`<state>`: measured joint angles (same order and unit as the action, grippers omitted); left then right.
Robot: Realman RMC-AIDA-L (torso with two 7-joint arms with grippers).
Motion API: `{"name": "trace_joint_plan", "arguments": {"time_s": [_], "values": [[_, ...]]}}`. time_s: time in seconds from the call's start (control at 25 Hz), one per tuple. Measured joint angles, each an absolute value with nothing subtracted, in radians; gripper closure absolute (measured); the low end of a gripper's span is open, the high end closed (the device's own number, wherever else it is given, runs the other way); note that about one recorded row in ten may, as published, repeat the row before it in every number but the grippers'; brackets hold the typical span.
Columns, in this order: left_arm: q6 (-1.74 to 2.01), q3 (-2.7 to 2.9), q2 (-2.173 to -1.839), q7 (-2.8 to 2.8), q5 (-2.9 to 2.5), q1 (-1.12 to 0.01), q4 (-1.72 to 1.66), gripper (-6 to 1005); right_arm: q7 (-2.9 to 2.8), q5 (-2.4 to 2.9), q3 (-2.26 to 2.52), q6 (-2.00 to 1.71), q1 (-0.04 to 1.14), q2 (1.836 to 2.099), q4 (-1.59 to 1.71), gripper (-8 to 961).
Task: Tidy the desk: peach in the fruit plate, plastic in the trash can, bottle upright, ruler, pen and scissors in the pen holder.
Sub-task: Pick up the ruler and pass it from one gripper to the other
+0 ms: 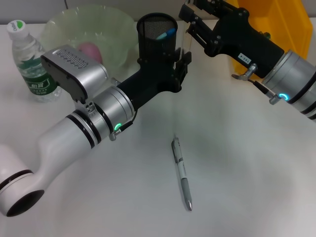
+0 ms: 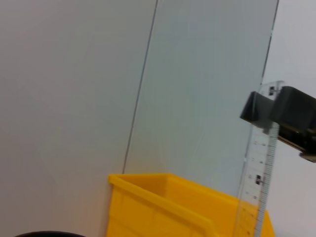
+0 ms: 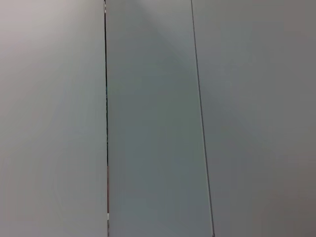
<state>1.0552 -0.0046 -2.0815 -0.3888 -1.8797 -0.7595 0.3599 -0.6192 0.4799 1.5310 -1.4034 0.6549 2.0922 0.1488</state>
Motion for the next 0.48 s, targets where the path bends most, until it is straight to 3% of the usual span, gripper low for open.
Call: {"name": "trace_joint_plan", "arguments": {"time_s": [0.12, 0.48], "values": [[1.055, -0.006, -2.082, -0.389, -1.903, -0.760, 0.357, 867, -0.621, 0.480, 1.531, -1.403, 0.655, 2.092, 0.149, 543], [1.055, -0.006, -2.082, -0.381, -1.914, -0.764, 0.357, 950, -0.626, 0.480, 1.531, -1.402, 0.657, 2.092, 0.149, 541]]}}
